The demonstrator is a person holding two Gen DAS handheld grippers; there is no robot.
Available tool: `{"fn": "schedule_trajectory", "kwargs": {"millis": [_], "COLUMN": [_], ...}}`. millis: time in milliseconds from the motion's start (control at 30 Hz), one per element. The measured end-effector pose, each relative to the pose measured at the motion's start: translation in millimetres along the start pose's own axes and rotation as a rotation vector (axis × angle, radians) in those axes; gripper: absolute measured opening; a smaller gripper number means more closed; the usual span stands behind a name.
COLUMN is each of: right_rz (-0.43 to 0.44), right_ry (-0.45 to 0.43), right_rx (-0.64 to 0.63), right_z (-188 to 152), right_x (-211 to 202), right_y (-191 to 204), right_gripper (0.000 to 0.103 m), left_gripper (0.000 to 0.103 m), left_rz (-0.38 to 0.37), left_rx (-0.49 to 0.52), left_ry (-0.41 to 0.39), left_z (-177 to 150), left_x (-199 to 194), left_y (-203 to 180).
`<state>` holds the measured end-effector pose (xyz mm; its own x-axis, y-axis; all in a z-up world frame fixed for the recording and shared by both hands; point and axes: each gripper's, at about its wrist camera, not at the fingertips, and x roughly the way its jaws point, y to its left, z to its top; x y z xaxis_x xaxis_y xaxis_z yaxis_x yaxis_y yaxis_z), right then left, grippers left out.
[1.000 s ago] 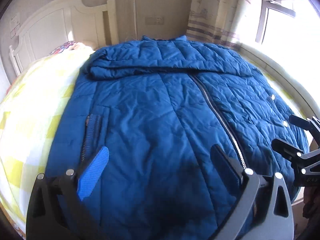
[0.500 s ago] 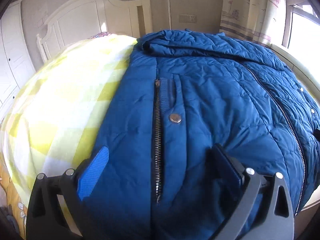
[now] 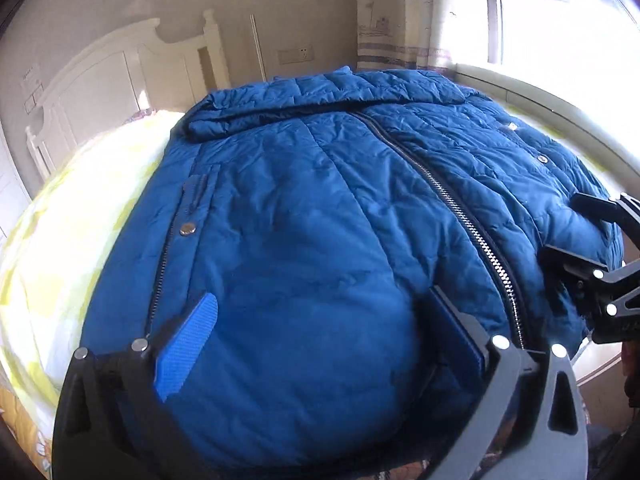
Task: Fold large clothes
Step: 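Pat down the folded collar area with both tools, then grasp the jacket hem with both tools and lift it toward the collar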
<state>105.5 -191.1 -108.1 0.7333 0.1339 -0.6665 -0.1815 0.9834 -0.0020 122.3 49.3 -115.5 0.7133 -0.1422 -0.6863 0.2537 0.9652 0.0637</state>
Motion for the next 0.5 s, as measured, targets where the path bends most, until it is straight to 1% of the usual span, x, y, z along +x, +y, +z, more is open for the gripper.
{"fn": "schedule_trajectory", "kwargs": {"millis": [33,100,167,233,300,333,367,433,500], "right_rz": [0.000,-0.003,-0.079,-0.105,-0.173,-0.152,-0.115,-0.133,-0.159], "right_ry": [0.014,0.029,0.012,-0.002,0.033,0.048,0.025,0.038,0.043], "right_rx": [-0.017,-0.024,-0.004,0.058,0.114,0.147,0.188,0.192,0.185], "right_z": [1,4,1,-6,-19,-26,-32,-35,-34], "right_x": [-2,-10,-21,-30,-29,-26,-28,-30,-32], "right_y": [0,-4,-16,-38,-61,-72,-79,-78,-73], "right_gripper": [0.098,0.097,0.097,0.098,0.098,0.099,0.098,0.098,0.098], "left_gripper": [0.101,0.101,0.101,0.101,0.101,0.101,0.101,0.101,0.101], "left_rz": [-0.024,-0.023,0.044,0.088,0.157,0.122,0.114,0.136,0.148], "left_rx": [-0.013,-0.020,-0.066,-0.130,-0.180,-0.201,-0.206,-0.186,-0.205], "left_ry": [0.013,0.013,-0.011,-0.020,0.020,0.014,0.000,0.011,0.031], "left_z": [1,3,-1,-9,-21,-26,-29,-26,-22], "left_x": [-1,-9,-20,-27,-19,-17,-19,-20,-20], "left_y": [6,17,35,61,85,96,100,98,96]}}
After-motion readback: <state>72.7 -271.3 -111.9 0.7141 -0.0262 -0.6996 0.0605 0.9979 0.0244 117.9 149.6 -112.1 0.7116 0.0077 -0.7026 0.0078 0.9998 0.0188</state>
